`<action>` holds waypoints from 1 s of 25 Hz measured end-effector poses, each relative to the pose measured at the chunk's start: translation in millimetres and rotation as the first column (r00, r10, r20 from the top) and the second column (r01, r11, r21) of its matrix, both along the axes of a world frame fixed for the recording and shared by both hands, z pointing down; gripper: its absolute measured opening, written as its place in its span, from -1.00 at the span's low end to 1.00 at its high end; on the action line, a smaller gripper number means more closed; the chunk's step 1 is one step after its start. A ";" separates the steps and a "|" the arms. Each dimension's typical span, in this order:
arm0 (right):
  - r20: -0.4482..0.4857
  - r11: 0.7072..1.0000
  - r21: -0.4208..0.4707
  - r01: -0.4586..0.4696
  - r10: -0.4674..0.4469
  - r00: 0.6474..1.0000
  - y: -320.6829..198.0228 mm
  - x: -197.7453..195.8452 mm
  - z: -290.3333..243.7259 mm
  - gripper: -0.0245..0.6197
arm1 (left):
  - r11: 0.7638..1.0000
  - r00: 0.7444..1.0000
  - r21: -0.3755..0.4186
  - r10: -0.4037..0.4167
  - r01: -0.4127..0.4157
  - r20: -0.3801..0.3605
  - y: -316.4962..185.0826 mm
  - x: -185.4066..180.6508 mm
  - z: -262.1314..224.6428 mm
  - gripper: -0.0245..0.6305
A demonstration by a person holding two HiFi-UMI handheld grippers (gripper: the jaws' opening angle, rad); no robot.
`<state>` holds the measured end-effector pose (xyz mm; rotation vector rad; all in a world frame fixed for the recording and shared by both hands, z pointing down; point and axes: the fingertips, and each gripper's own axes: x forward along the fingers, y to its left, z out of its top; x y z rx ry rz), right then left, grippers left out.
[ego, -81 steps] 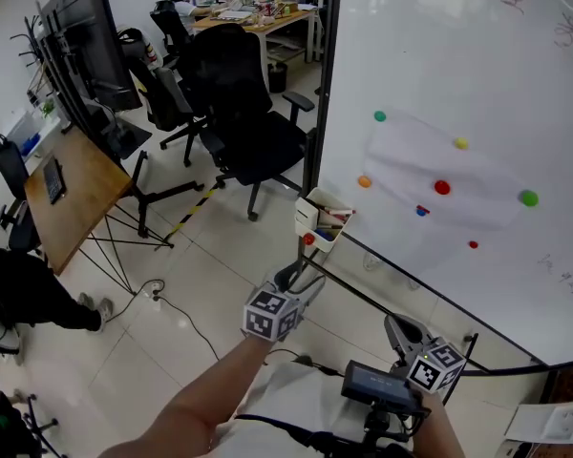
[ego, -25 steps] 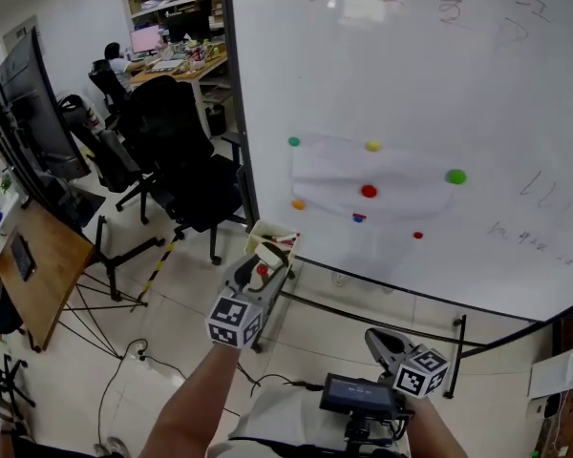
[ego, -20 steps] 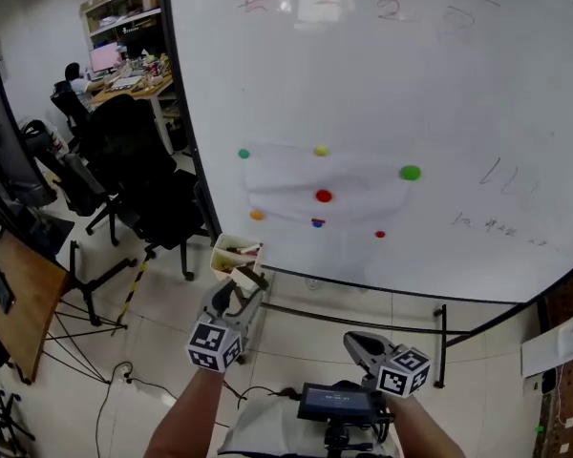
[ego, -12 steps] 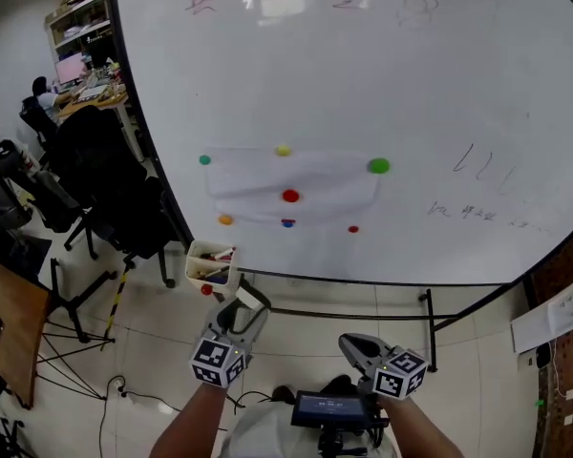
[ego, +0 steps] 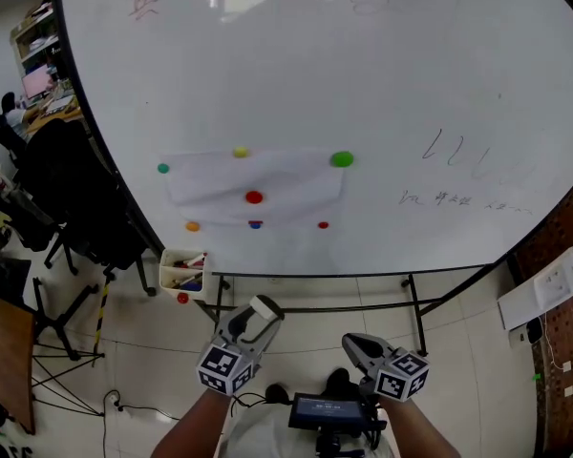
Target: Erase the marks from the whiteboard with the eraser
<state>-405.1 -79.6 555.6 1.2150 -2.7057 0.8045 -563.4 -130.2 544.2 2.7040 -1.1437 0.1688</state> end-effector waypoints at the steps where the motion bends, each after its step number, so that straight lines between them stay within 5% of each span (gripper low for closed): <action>1: 0.002 1.000 0.000 -0.011 0.011 1.000 -1.4 3.7 0.0 -0.88 | 1.000 1.000 0.001 0.010 -0.010 0.002 0.1 4.3 -0.9 -0.09; 12: 0.031 0.998 0.057 -0.018 0.016 0.999 -25.5 35.9 -13.8 -0.88 | 1.000 0.999 -0.001 0.013 -0.013 0.042 -4.6 34.7 -2.9 -0.09; 25: 0.067 0.998 0.064 0.002 -0.007 0.998 -50.3 127.4 -20.9 -0.88 | 0.999 0.997 -0.033 0.030 -0.027 0.073 -19.0 151.0 -5.3 -0.09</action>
